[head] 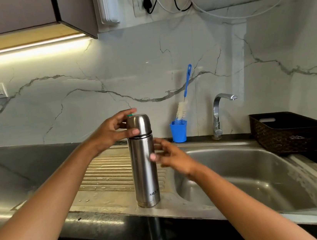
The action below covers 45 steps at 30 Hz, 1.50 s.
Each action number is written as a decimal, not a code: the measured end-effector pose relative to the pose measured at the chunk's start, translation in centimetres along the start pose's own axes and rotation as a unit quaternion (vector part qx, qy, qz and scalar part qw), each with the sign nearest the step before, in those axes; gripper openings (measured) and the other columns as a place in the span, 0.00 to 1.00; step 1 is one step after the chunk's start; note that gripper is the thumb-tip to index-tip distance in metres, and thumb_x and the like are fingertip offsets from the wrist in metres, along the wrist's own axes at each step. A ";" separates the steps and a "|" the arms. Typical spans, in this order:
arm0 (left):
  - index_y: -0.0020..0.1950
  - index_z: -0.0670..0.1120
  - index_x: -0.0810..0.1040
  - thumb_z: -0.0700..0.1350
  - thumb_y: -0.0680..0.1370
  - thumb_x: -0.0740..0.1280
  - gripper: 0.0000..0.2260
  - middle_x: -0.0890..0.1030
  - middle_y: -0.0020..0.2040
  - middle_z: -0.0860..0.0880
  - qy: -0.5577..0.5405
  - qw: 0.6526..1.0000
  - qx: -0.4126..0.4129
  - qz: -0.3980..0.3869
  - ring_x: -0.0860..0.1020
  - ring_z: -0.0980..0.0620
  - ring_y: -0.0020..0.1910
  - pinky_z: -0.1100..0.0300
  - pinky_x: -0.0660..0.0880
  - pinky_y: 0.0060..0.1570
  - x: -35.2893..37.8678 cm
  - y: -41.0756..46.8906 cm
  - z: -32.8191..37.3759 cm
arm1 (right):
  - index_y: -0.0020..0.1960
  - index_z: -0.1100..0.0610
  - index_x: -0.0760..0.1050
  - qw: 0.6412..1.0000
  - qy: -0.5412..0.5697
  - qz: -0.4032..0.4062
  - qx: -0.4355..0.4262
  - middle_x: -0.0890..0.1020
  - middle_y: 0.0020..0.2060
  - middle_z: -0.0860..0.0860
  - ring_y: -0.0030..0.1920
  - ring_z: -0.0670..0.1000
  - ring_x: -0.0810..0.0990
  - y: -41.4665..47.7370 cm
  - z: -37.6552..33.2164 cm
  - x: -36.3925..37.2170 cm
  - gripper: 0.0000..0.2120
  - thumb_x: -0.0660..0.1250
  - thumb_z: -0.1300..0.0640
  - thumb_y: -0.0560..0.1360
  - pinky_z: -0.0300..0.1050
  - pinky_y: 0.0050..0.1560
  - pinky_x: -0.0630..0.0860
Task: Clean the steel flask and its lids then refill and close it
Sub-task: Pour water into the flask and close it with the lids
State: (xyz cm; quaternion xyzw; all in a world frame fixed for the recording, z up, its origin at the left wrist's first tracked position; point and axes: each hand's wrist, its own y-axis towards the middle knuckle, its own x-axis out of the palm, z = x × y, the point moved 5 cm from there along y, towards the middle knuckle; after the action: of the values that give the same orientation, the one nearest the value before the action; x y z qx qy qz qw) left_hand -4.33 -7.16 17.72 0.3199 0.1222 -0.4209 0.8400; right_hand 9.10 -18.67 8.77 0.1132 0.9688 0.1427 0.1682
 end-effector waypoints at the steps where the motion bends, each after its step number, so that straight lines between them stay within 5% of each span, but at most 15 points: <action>1: 0.67 0.64 0.68 0.65 0.56 0.76 0.41 0.75 0.62 0.52 -0.038 0.999 -0.003 0.009 0.75 0.56 0.60 0.58 0.74 0.57 0.2 -0.6 -0.8 | 0.71 0.49 0.63 1.000 -0.001 0.028 -0.011 0.74 0.64 0.49 0.59 0.47 0.75 0.4 -1.3 -0.9 0.28 0.68 0.49 0.74 0.41 0.53 0.74; 3: 0.68 0.63 0.66 0.68 0.51 0.77 0.47 0.75 0.62 0.52 -0.106 0.994 -0.026 0.018 0.75 0.56 0.59 0.61 0.76 0.53 1.0 -2.0 -3.0 | 0.68 0.50 0.68 0.995 -0.046 0.073 -0.043 0.74 0.64 0.48 0.59 0.48 0.75 1.7 -4.7 -2.9 0.20 0.64 0.51 0.77 0.40 0.51 0.74; 5: 0.69 0.57 0.66 0.66 0.49 0.79 0.51 0.78 0.62 0.50 -0.132 0.989 -0.064 -0.014 0.77 0.52 0.60 0.54 0.76 0.58 2.8 -3.4 -5.4 | 0.68 0.50 0.68 0.989 -0.113 0.056 -0.082 0.74 0.65 0.48 0.61 0.47 0.74 3.0 -8.4 -3.9 0.19 0.63 0.51 0.78 0.40 0.51 0.74; 7: 0.68 0.53 0.69 0.62 0.49 0.81 0.49 0.80 0.60 0.50 -0.141 0.984 -0.095 -0.045 0.78 0.51 0.60 0.53 0.76 0.58 4.6 -4.6 -7.2 | 0.70 0.50 0.66 0.976 -0.199 -0.019 -0.088 0.71 0.68 0.48 0.63 0.47 0.72 4.2 -11.5 -3.6 0.22 0.63 0.51 0.78 0.41 0.55 0.73; 10: 0.64 0.51 0.72 0.59 0.51 0.82 0.44 0.81 0.59 0.50 -0.163 0.981 -0.097 -0.036 0.78 0.49 0.60 0.54 0.75 0.57 5.7 -5.1 -8.4 | 0.74 0.47 0.59 0.902 -0.378 -0.208 -0.018 0.64 0.72 0.47 0.69 0.49 0.66 6.0 -13.4 -2.1 0.31 0.67 0.57 0.76 0.43 0.63 0.66; 13: 0.64 0.50 0.73 0.58 0.52 0.82 0.43 0.81 0.58 0.48 -0.191 0.977 -0.091 -0.031 0.79 0.49 0.59 0.54 0.76 0.54 5.9 -5.1 -8.8 | 0.74 0.47 0.62 0.859 -0.420 -0.290 0.042 0.68 0.67 0.48 0.67 0.54 0.69 7.1 -14.0 -1.1 0.33 0.68 0.66 0.73 0.50 0.63 0.72; 18: 0.64 0.50 0.72 0.57 0.52 0.82 0.43 0.82 0.57 0.50 -0.203 0.975 -0.084 -0.033 0.80 0.50 0.57 0.56 0.78 0.50 6.3 -5.0 -9.0 | 0.68 0.52 0.70 0.832 -0.473 -0.283 0.058 0.73 0.63 0.53 0.58 0.57 0.76 8.2 -15.3 0.3 0.27 0.71 0.65 0.71 0.49 0.53 0.80; 22: 0.63 0.49 0.73 0.58 0.53 0.82 0.42 0.82 0.57 0.51 -0.205 0.976 -0.071 -0.022 0.80 0.51 0.56 0.58 0.78 0.48 6.3 -5.0 -9.0 | 0.55 0.58 0.77 0.819 -0.538 -0.173 0.098 0.80 0.48 0.56 0.40 0.53 0.81 9.1 -15.2 0.3 0.22 0.71 0.42 0.70 0.42 0.37 0.80; 24: 0.64 0.49 0.72 0.58 0.54 0.81 0.41 0.82 0.57 0.50 -0.199 0.978 -0.067 -0.019 0.80 0.50 0.57 0.57 0.78 0.49 6.3 -5.0 -9.1 | 0.47 0.58 0.76 0.787 -0.601 -0.093 0.103 0.79 0.38 0.54 0.35 0.50 0.78 9.5 -14.6 0.6 0.27 0.64 0.32 0.70 0.43 0.39 0.76; 27: 0.65 0.49 0.72 0.58 0.55 0.81 0.42 0.81 0.59 0.48 -0.196 0.978 -0.066 -0.023 0.79 0.49 0.58 0.55 0.78 0.51 6.2 -5.0 -9.4 | 0.57 0.56 0.75 0.756 -0.647 -0.025 0.101 0.79 0.38 0.53 0.40 0.51 0.79 9.4 -14.2 0.9 0.40 0.50 0.23 0.68 0.47 0.49 0.72; 30: 0.66 0.49 0.72 0.58 0.56 0.81 0.41 0.81 0.59 0.48 -0.196 0.978 -0.068 -0.031 0.79 0.49 0.58 0.56 0.78 0.50 6.1 -4.9 -9.5 | 0.65 0.56 0.71 0.820 -0.558 -0.052 0.116 0.81 0.48 0.56 0.47 0.54 0.81 8.6 -15.3 -0.9 0.40 0.46 0.27 0.72 0.49 0.50 0.74; 33: 0.65 0.49 0.72 0.58 0.56 0.81 0.41 0.81 0.60 0.48 -0.198 0.977 -0.068 -0.032 0.79 0.49 0.58 0.56 0.78 0.50 6.1 -4.9 -9.6 | 0.72 0.49 0.63 0.849 -0.453 -0.237 0.135 0.70 0.67 0.53 0.61 0.56 0.76 7.2 -15.1 -1.7 0.25 0.64 0.48 0.77 0.55 0.55 0.78; 36: 0.65 0.49 0.72 0.58 0.56 0.81 0.41 0.80 0.60 0.49 -0.200 0.977 -0.066 -0.030 0.79 0.49 0.58 0.56 0.78 0.49 6.1 -4.8 -9.6 | 0.70 0.51 0.65 0.847 -0.452 -0.256 0.113 0.76 0.60 0.58 0.53 0.56 0.81 7.2 -14.8 -1.6 0.30 0.71 0.64 0.72 0.48 0.49 0.81; 42: 0.65 0.48 0.72 0.58 0.56 0.81 0.41 0.81 0.59 0.49 -0.192 0.979 -0.058 -0.026 0.79 0.50 0.58 0.57 0.78 0.49 6.1 -4.9 -9.3 | 0.56 0.63 0.76 0.787 -0.577 -0.192 0.102 0.82 0.40 0.57 0.33 0.50 0.80 8.8 -15.9 0.0 0.24 0.73 0.46 0.70 0.40 0.36 0.78; 45: 0.65 0.48 0.72 0.59 0.56 0.81 0.41 0.81 0.59 0.49 -0.194 0.979 -0.056 -0.022 0.79 0.49 0.58 0.57 0.78 0.49 6.2 -5.0 -9.3 | 0.41 0.59 0.74 0.773 -0.613 -0.138 0.093 0.79 0.31 0.54 0.28 0.50 0.77 8.6 -15.4 0.5 0.21 0.69 0.40 0.70 0.40 0.32 0.75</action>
State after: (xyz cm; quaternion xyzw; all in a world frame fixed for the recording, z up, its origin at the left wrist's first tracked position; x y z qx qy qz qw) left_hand -3.80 -7.34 5.52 0.1823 -0.0125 -0.4857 0.8548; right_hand 4.64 -14.20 25.20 0.0572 0.6743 -0.0722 0.7327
